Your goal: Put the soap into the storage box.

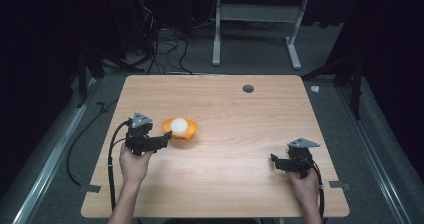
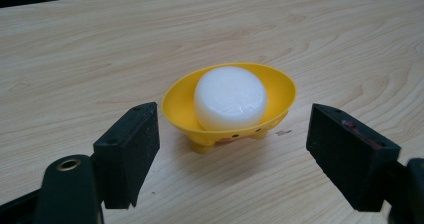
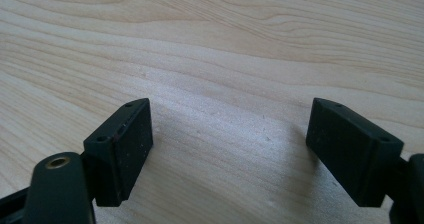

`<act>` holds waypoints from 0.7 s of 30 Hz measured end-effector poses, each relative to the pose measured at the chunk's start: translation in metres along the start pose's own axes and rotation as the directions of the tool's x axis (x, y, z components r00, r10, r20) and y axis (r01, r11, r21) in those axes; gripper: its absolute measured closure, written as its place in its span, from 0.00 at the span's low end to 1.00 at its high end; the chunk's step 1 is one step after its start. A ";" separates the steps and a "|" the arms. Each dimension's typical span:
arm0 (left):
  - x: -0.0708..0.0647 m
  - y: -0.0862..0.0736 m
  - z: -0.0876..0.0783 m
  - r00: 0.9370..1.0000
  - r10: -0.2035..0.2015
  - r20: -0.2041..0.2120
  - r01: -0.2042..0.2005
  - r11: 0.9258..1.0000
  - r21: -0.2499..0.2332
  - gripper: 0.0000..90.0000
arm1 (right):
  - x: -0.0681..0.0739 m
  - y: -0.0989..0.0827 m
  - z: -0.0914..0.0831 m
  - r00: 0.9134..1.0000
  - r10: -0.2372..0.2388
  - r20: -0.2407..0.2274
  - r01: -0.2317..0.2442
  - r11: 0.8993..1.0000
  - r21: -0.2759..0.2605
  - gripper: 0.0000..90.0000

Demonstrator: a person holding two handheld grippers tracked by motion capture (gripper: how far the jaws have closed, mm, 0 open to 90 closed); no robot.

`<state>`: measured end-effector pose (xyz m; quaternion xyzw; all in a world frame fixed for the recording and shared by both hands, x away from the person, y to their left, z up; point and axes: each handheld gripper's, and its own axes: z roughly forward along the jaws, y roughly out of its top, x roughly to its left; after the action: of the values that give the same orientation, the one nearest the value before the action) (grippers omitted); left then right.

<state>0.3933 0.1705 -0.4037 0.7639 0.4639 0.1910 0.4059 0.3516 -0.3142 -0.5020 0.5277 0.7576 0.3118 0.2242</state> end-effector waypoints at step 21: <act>-0.001 -0.019 -0.009 1.000 -0.013 -0.015 0.013 1.000 0.004 0.24 | 0.000 0.000 0.000 1.000 0.001 0.001 -0.001 1.000 0.000 0.22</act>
<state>0.3762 0.1785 -0.4136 0.7604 0.4722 0.1931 0.4020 0.3515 -0.3139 -0.5020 0.5284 0.7572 0.3116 0.2243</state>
